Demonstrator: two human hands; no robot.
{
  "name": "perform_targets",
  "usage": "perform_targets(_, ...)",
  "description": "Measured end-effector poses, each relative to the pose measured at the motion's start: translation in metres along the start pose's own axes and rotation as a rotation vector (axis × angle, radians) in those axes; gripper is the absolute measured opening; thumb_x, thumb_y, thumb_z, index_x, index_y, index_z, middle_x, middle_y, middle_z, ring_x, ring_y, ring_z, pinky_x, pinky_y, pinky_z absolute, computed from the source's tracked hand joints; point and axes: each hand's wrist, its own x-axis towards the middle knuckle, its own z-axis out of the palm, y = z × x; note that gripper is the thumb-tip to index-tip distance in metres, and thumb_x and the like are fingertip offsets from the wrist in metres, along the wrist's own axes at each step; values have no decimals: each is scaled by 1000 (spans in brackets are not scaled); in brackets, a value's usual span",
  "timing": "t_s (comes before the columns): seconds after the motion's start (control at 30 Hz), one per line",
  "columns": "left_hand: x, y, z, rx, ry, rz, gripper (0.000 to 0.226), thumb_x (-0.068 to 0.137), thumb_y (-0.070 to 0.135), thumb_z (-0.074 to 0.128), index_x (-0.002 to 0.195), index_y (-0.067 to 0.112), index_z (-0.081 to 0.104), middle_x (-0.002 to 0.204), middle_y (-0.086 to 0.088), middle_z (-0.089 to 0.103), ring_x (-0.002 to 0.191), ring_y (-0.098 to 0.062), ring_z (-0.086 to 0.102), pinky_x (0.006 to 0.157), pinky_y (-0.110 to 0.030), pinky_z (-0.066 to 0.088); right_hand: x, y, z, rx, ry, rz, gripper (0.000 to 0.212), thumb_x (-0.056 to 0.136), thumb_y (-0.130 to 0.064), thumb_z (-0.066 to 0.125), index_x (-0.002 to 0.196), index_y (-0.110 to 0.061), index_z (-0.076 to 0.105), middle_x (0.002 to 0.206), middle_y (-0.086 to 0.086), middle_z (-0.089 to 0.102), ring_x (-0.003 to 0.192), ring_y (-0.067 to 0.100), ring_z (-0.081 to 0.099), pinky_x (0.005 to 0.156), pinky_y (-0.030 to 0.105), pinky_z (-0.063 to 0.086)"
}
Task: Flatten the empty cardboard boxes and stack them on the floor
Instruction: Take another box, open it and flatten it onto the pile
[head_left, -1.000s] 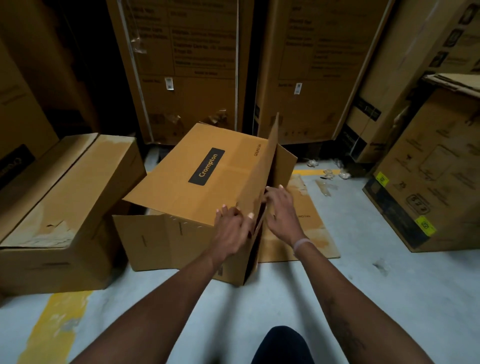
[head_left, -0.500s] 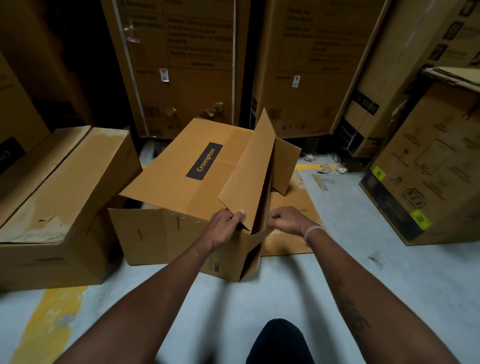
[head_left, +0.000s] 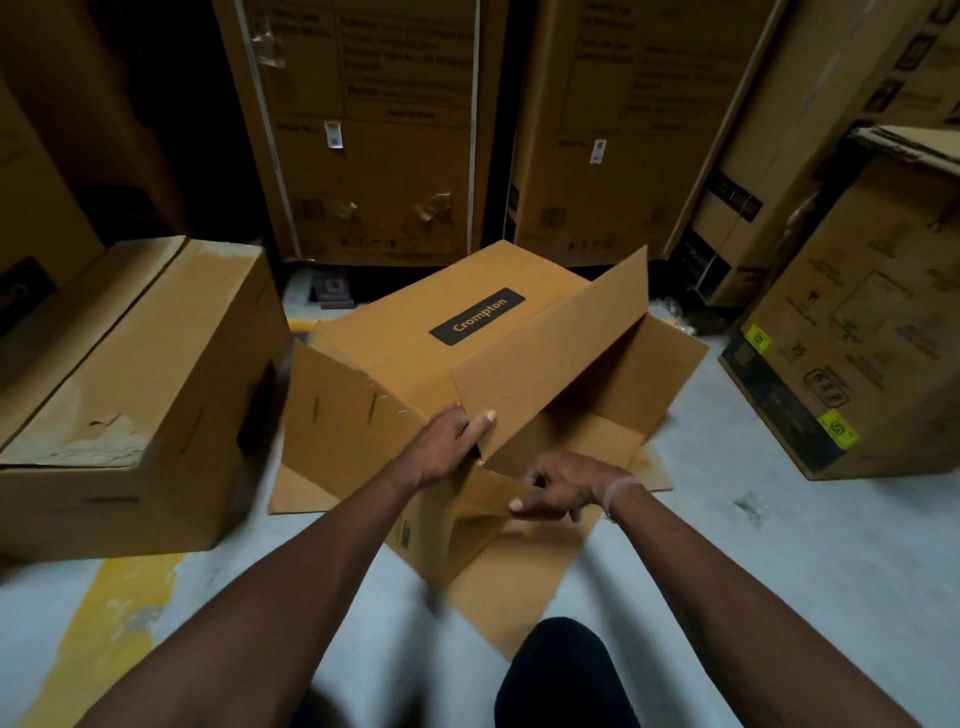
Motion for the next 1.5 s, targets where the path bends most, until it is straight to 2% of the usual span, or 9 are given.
perform_targets(0.17,3,12,14,128,-122,-10,63,103,64,40,145,20,57,144,-9,52,143,-33,36,117,-53,35,-11,38,18,255,50,3,36,73,-64,79,83,-29,77,93,-9,70,84,10,60,76,31,44)
perform_targets(0.37,30,-13,9,78,-154,-97,94,81,96,31,140,28,58,131,1,55,123,-23,53,109,-55,45,5,59,42,540,133,35,52,65,-59,87,103,-25,79,103,-7,78,106,17,69,109,43,47)
perform_targets(0.53,30,3,10,113,-177,-106,88,92,84,31,149,19,51,147,-7,44,139,-29,42,118,-53,36,-10,51,46,599,136,-19,34,83,-47,81,102,-19,79,99,2,80,94,21,76,81,32,58)
perform_targets(0.7,26,13,27,259,-295,-93,70,108,57,31,152,5,44,166,-14,29,157,-41,-2,125,-54,10,-13,48,78,716,136,40,28,97,-28,73,115,-7,74,109,13,78,95,27,76,74,34,61)
perform_targets(0.8,19,0,36,299,-321,-66,64,110,53,29,157,11,39,167,-10,30,158,-36,9,125,-57,-1,-1,38,98,800,129,81,25,100,-25,68,119,-9,72,112,14,77,93,28,77,77,40,63)
perform_targets(0.93,8,-45,41,389,-422,-19,61,107,59,28,163,36,22,171,-2,20,159,-26,12,125,-60,7,11,23,113,902,195,162,23,103,-18,61,123,-9,67,110,16,76,69,20,75,59,30,61)
perform_targets(1.1,-5,-90,58,528,-582,-58,60,110,50,28,165,35,9,173,-1,-9,159,-30,-5,124,-65,7,37,27,126,928,333,373,20,97,-18,67,114,-9,71,102,17,77,77,32,76,63,49,65)
perform_targets(1.27,-12,-113,80,675,-638,-68,71,109,37,44,166,28,1,172,-5,-15,159,-32,-11,119,-73,10,69,44,139,796,518,610,47,76,-34,84,108,-4,67,109,16,73,92,32,73,78,49,65)
perform_targets(1.5,-16,-150,95,625,-658,-111,78,106,36,51,165,28,1,173,-1,-11,159,-31,-9,115,-77,17,90,62,144,648,625,805,94,74,-47,87,144,-11,35,145,16,41,133,38,44,106,46,47)
